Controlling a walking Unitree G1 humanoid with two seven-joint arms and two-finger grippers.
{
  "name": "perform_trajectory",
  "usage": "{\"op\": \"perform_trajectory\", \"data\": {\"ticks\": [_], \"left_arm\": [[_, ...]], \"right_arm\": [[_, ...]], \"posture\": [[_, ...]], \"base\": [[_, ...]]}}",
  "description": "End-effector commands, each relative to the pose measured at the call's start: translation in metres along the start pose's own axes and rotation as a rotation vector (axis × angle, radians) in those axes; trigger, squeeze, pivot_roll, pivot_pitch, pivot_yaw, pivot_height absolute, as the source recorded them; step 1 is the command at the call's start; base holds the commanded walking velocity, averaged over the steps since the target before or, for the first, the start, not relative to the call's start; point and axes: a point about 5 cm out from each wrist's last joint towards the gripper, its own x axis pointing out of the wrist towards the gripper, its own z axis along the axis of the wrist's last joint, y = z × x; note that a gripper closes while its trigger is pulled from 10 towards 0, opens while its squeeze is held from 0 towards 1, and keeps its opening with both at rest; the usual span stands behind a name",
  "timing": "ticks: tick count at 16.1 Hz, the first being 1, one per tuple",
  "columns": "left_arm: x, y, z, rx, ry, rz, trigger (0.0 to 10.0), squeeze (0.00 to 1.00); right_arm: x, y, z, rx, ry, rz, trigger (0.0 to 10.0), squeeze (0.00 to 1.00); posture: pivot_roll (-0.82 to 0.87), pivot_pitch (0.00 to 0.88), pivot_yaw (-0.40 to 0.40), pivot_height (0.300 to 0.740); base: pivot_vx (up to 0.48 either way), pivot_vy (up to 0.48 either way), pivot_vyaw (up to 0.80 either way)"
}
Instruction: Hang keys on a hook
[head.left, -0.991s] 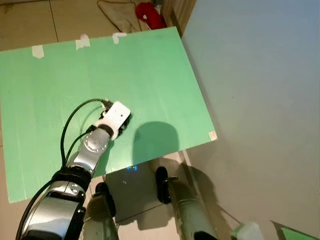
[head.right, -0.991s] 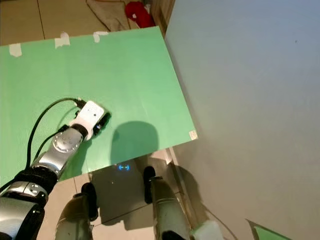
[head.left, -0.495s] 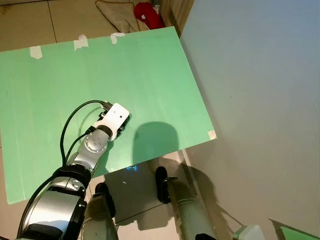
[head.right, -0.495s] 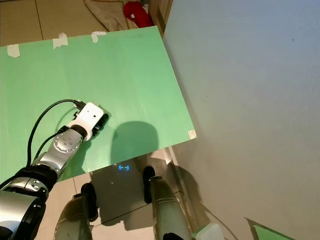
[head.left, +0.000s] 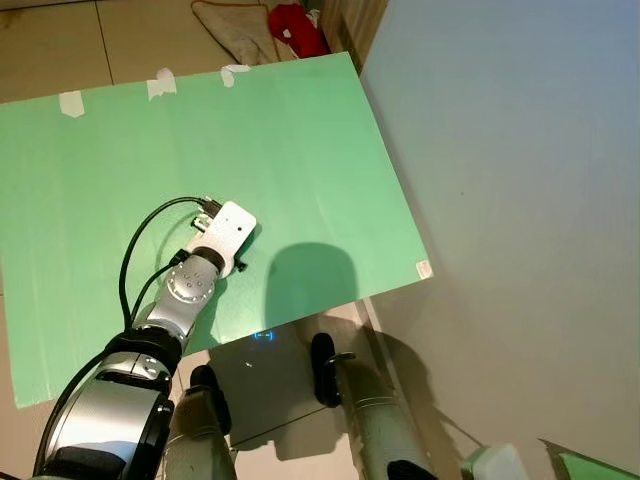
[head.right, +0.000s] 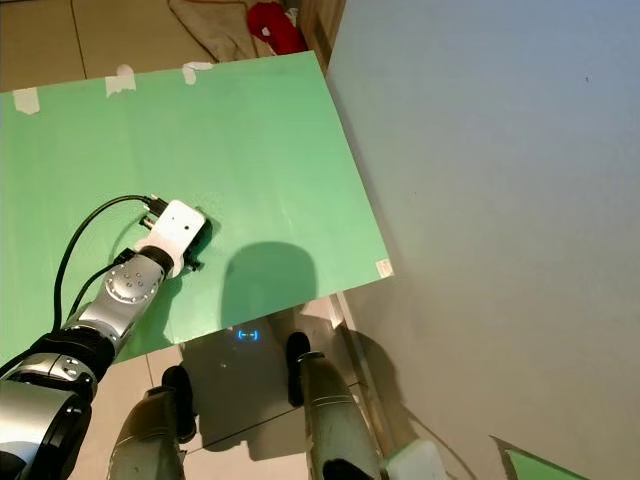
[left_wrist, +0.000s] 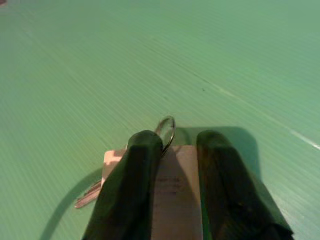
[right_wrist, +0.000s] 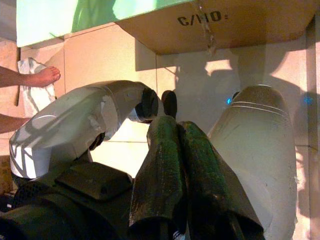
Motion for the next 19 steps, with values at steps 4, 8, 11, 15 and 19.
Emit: {"op": "perform_trajectory", "data": {"ticks": [4, 8, 11, 15, 19], "left_arm": [[-0.007, -0.003, -0.013, -0.002, 0.023, -0.04, 0.0, 0.0], [-0.01, -0.005, -0.016, -0.004, 0.03, -0.064, 0.0, 0.0], [-0.009, -0.001, -0.014, -0.018, 0.017, -0.051, 0.0, 0.0], [-0.005, 0.012, 0.002, -0.047, -0.054, 0.01, 0.0, 0.0], [-0.002, 0.023, 0.035, -0.137, -0.191, 0.016, 0.0, 0.0]], "right_arm": [[0.002, -0.003, -0.007, 0.03, 0.034, 0.01, 10.0, 0.0], [0.004, -0.006, -0.005, 0.028, 0.031, 0.012, 10.0, 0.0], [0.003, -0.008, -0.006, 0.03, 0.033, 0.009, 10.0, 0.0], [0.009, -0.013, -0.007, 0.027, 0.03, 0.003, 10.0, 0.0], [0.031, -0.027, -0.001, -0.004, -0.013, 0.01, 10.0, 0.0]], "posture": [[-0.4, 0.44, -0.172, 0.722], [-0.4, 0.437, -0.177, 0.722], [-0.4, 0.437, -0.179, 0.722], [-0.39, 0.414, -0.166, 0.722], [-0.3, 0.337, -0.125, 0.722]], "base": [[0.0, 0.0, 0.0], [0.0, 0.0, 0.0], [0.0, 0.0, 0.0], [0.0, 0.0, 0.0], [0.0, 0.0, 0.0]]}}
